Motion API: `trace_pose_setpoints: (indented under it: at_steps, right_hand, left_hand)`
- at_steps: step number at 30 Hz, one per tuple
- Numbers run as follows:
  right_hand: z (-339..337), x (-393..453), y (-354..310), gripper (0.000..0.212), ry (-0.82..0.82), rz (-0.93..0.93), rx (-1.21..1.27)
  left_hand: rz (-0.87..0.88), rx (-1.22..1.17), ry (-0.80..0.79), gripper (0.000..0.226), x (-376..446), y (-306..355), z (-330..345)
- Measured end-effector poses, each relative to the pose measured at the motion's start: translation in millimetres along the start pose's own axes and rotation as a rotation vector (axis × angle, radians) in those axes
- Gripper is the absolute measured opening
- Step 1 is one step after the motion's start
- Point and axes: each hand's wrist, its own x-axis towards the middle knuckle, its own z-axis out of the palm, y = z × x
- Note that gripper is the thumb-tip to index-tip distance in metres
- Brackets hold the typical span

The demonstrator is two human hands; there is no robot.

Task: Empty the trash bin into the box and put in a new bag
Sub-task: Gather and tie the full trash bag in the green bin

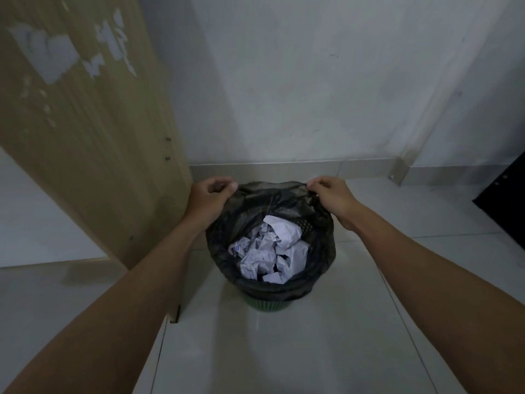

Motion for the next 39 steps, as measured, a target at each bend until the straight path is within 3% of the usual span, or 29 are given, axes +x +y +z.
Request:
trace_pose_setpoints:
  at_steps: [4,9,13,15,17,20,23,25,28,32,39]
  right_hand:
    - [-2.9,-20.4,3.1,0.011,-0.183,-0.111,-0.187]
    - [-11.0,-21.7,16.2,0.012,-0.255,-0.307,-0.521]
    - [-18.5,-35.3,12.2,0.003,-0.192,-0.262,-0.354]
    - [-25.7,-41.5,6.8,0.013,-0.091,-0.159,-0.169]
    - [-37.5,-46.6,9.3,0.027,-0.086,0.064,-0.039]
    - [-57.3,-59.6,29.5,0.051,-0.329,0.457,0.023]
    - [-71.5,-73.8,44.8,0.058,-0.607,0.635,0.056]
    - [-79.6,-77.0,41.8,0.044,-0.680,0.597,0.011]
    - [-89.5,-69.0,24.1,0.030,-0.588,0.519,-0.076]
    - [-89.0,-57.1,-15.0,0.025,-0.480,0.376,-0.174]
    - [-24.1,-61.0,-57.8,0.016,-0.574,0.218,-0.238]
  left_hand:
    - [0.038,0.281,-0.181,0.011,-14.2,-11.6,-8.0]
    - [0.062,0.442,-0.227,0.009,-23.4,-21.5,-17.9]
    - [0.073,0.548,-0.225,0.020,-24.2,-11.7,-20.6]
    - [0.101,0.515,-0.163,0.028,-24.0,-1.5,-18.6]
    - [0.204,0.497,-0.173,0.032,-25.5,10.4,-11.4]
    - [0.361,0.573,-0.311,0.026,-32.4,24.3,8.0]
    - [0.451,0.610,-0.459,0.028,-39.6,24.6,30.1]
    - [0.481,0.608,-0.527,0.030,-44.0,22.8,41.0]
    - [0.505,0.624,-0.544,0.033,-46.8,21.3,49.6]
    - [0.494,0.590,-0.535,0.026,-45.4,19.1,45.9]
    - [0.323,0.407,-0.505,0.020,-48.1,28.5,42.6]
